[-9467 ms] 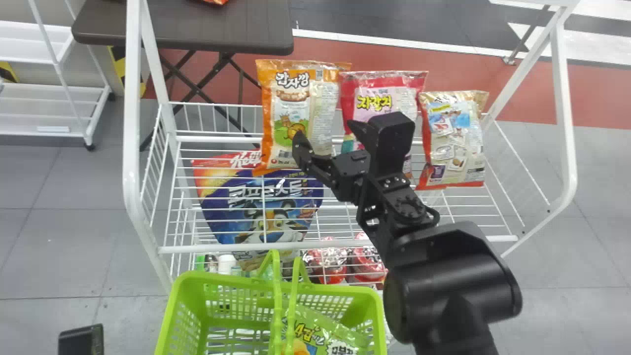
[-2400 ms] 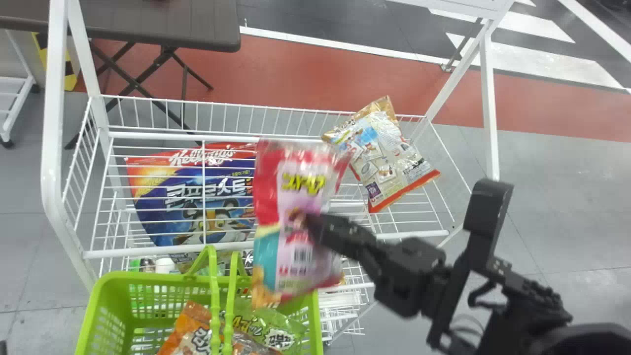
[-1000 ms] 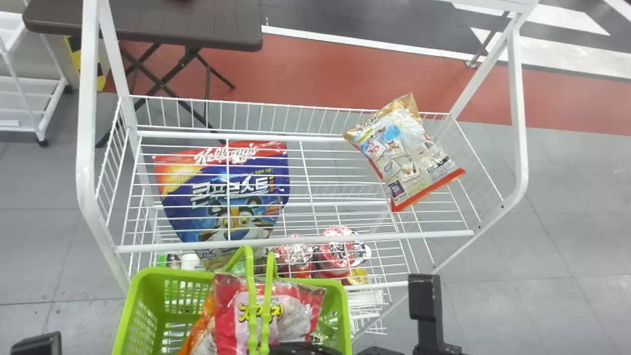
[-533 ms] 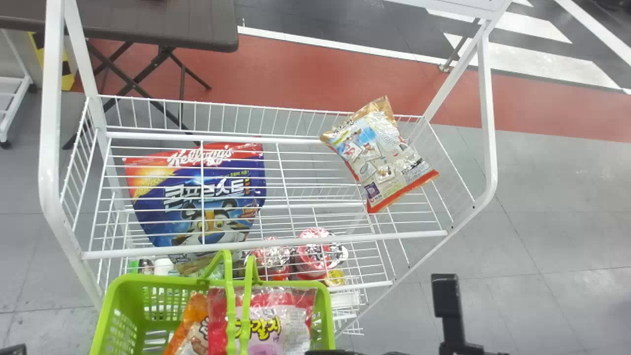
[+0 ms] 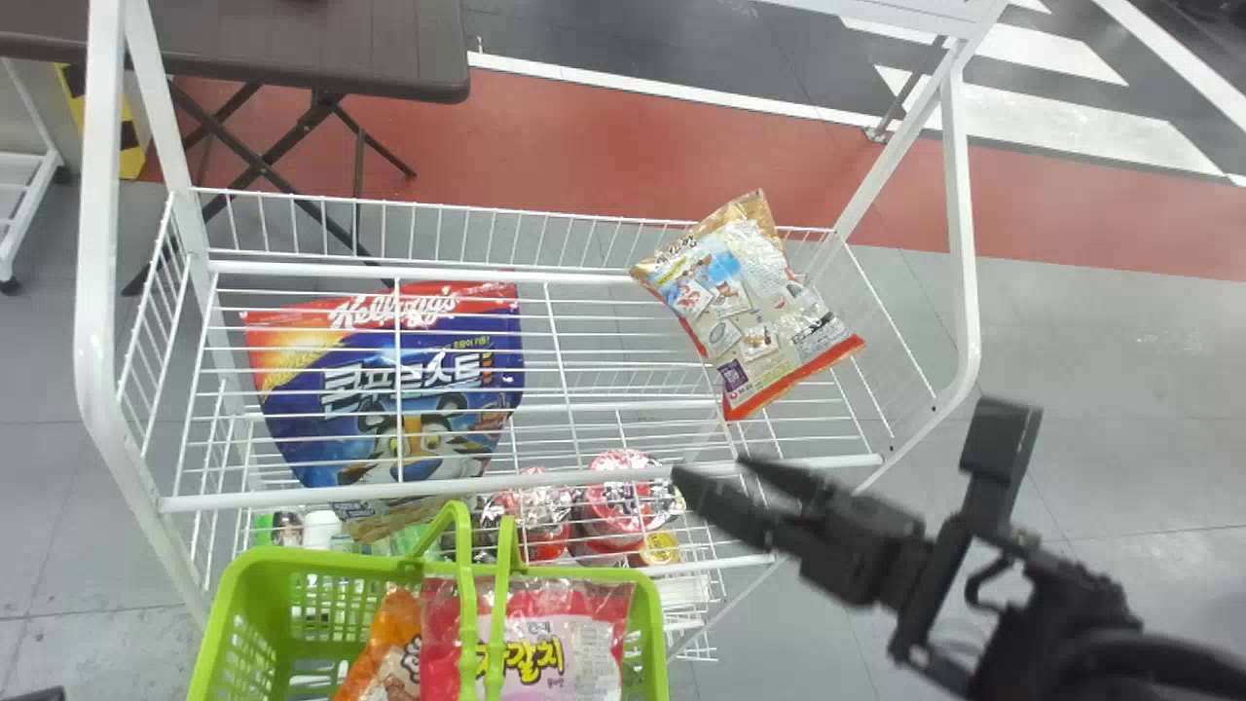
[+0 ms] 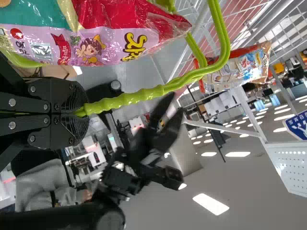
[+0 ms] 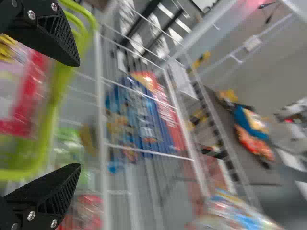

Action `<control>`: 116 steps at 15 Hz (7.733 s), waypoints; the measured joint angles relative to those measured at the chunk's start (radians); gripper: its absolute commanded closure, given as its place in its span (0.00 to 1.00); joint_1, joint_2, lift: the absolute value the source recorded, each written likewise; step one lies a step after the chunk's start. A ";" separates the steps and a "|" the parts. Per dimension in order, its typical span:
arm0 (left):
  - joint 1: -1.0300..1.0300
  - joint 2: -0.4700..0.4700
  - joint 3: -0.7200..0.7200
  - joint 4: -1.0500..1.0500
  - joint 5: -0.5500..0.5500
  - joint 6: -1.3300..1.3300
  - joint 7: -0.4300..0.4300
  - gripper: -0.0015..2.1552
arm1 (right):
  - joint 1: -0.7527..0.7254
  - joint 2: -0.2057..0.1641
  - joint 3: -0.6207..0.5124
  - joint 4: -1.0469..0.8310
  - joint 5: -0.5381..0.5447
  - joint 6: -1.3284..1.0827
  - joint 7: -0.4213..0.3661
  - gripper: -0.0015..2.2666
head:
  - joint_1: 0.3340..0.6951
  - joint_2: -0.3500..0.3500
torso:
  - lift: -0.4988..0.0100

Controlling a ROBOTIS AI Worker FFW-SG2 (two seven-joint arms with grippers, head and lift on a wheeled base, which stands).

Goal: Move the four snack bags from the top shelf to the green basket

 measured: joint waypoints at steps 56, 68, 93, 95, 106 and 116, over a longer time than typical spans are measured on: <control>-0.014 0.019 0.000 -0.003 0.017 -0.051 0.035 0.53 | 0.277 0.000 0.073 -0.359 -0.073 0.556 0.020 0.96 | 1.00 0.00 | 0.98; 0.001 0.028 -0.021 -0.023 0.003 -0.052 0.032 0.53 | 0.130 -0.072 0.479 -0.074 0.199 0.382 0.152 0.95 | 1.00 0.20 | 0.98; 0.020 0.023 -0.027 -0.039 -0.011 -0.054 0.038 0.53 | 0.326 -0.009 0.226 -0.223 0.131 -0.425 -0.055 0.03 | 1.00 0.00 | 0.98; 0.020 0.021 -0.027 -0.035 -0.011 -0.061 0.040 0.53 | 0.353 -0.009 0.246 -0.195 0.106 -0.600 -0.167 0.04 | 1.00 0.00 | 0.98; 0.020 0.020 -0.022 -0.021 -0.011 -0.078 0.038 0.53 | 0.363 -0.009 0.274 -0.057 0.053 -0.857 -0.306 0.04 | 1.00 0.00 | 0.98; 0.020 0.020 -0.019 -0.021 -0.011 -0.078 0.037 0.53 | 0.360 -0.009 0.262 -0.055 0.030 -0.860 -0.305 0.04 | 1.00 0.00 | 0.98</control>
